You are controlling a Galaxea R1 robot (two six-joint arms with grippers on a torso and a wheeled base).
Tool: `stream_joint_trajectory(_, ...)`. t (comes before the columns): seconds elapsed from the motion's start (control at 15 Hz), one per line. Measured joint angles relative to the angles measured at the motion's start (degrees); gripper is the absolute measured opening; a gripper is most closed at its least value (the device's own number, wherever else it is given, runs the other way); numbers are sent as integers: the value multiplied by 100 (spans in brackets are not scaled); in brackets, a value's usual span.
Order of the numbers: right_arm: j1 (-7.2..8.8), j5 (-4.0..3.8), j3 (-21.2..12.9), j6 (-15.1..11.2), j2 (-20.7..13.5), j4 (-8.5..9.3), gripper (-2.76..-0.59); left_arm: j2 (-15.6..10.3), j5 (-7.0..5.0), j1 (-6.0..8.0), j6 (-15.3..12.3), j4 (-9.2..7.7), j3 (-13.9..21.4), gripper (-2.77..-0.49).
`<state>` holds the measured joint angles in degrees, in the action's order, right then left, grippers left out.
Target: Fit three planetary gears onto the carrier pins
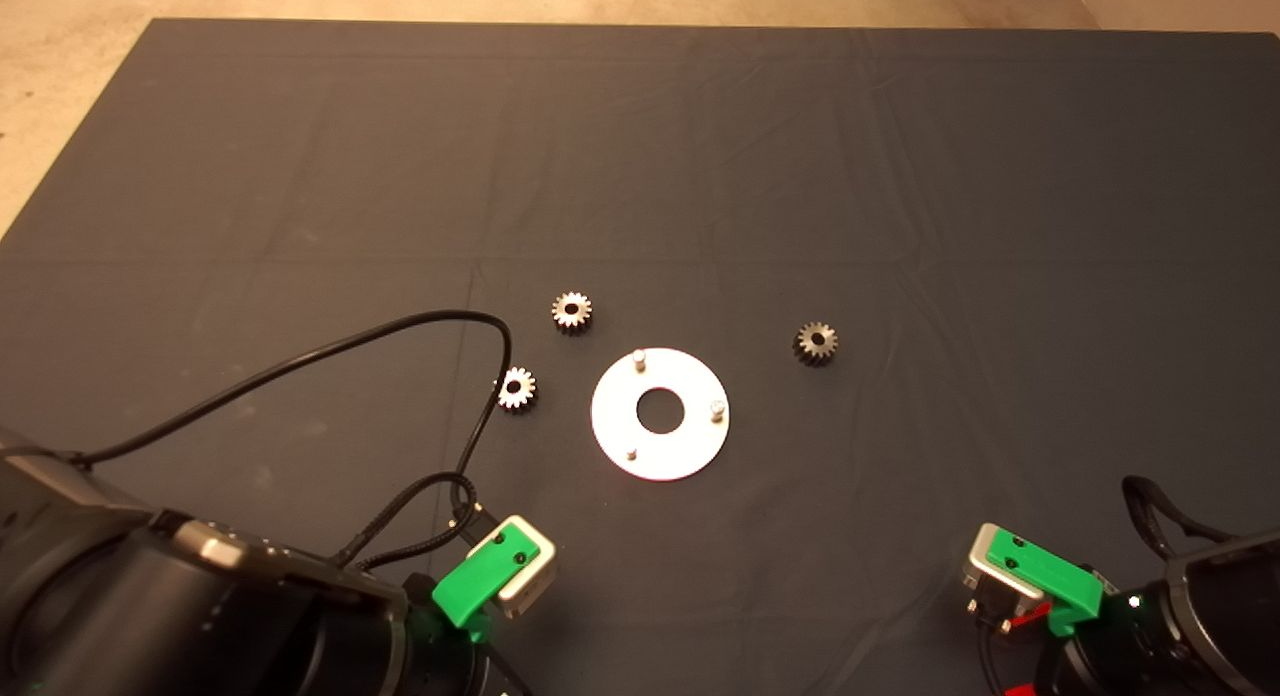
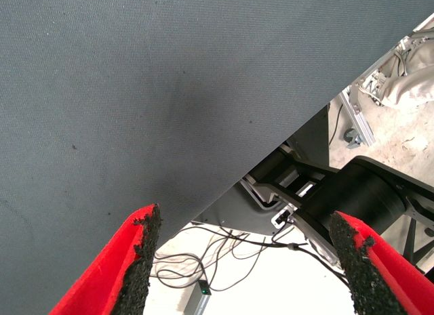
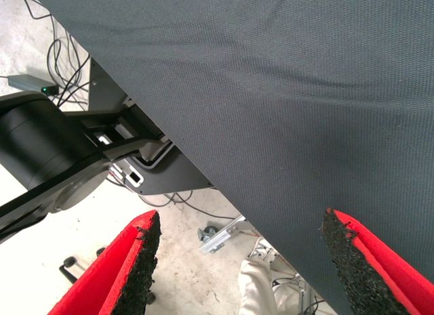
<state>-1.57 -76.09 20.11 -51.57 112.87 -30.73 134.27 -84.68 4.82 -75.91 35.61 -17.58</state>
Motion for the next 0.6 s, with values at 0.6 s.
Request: stream_joint_trajectory(0.6,12,16,0,0,-2,0,-160,0,2,96,-2,0,0,-153)
